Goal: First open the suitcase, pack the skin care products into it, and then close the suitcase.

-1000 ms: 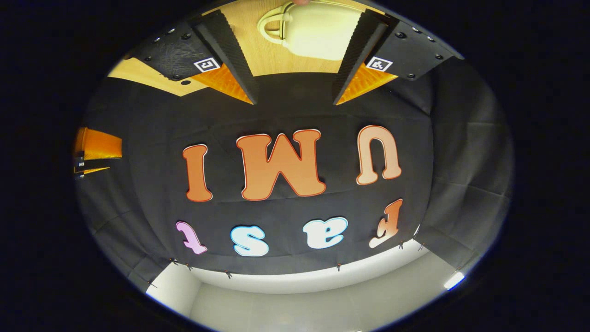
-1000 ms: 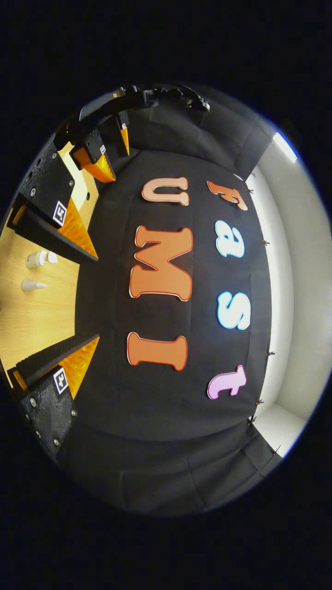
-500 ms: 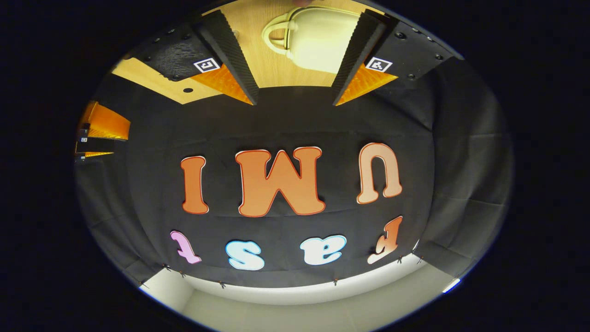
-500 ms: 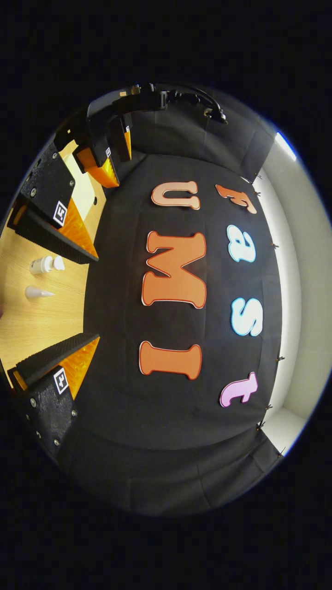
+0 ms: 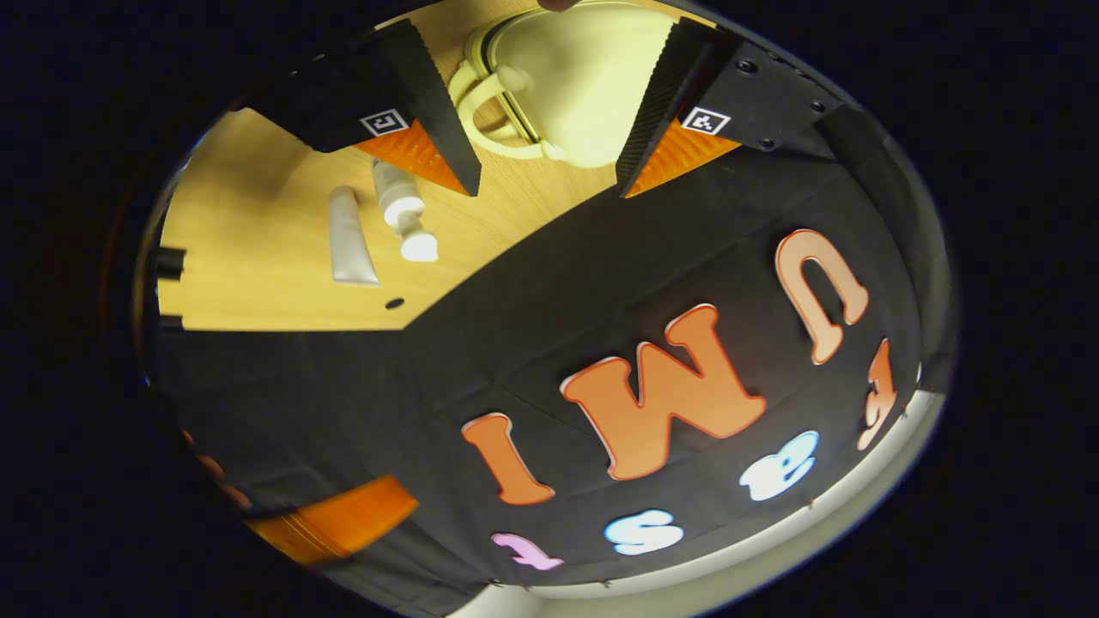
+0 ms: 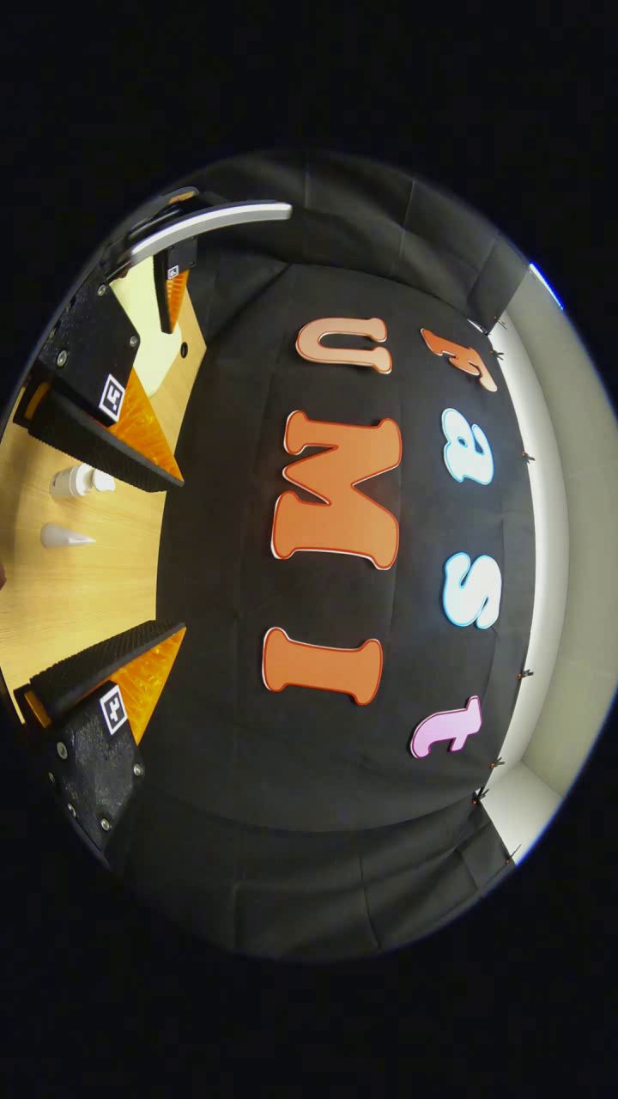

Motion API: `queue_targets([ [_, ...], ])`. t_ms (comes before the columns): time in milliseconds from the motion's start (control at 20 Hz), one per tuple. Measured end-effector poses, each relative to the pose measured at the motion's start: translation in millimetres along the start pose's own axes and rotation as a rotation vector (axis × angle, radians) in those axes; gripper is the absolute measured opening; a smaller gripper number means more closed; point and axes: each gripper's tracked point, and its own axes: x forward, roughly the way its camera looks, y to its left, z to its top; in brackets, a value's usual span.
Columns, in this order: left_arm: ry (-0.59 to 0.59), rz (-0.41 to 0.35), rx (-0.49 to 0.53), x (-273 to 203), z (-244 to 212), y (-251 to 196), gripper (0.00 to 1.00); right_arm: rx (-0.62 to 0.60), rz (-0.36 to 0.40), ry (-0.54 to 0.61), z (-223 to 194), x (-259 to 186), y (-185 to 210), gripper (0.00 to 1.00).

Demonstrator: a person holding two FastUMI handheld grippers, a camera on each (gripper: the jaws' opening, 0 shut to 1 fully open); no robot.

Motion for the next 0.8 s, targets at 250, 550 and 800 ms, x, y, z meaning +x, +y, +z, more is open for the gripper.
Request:
queue_targets([
  [250,0.102,-0.082,0.206,23.5,-54.8,-37.1,1.0,-0.032,-0.062,0.031,-13.4,7.6,-23.2,0.96],
  [550,0.199,-0.11,0.403,38.4,-100.6,-49.8,0.93,-0.029,-0.09,0.068,-31.6,14.6,-29.3,0.96],
  [800,0.228,-0.056,0.572,54.3,-117.3,-45.2,0.75,-0.026,-0.069,0.089,-46.4,17.9,-19.4,0.96],
])
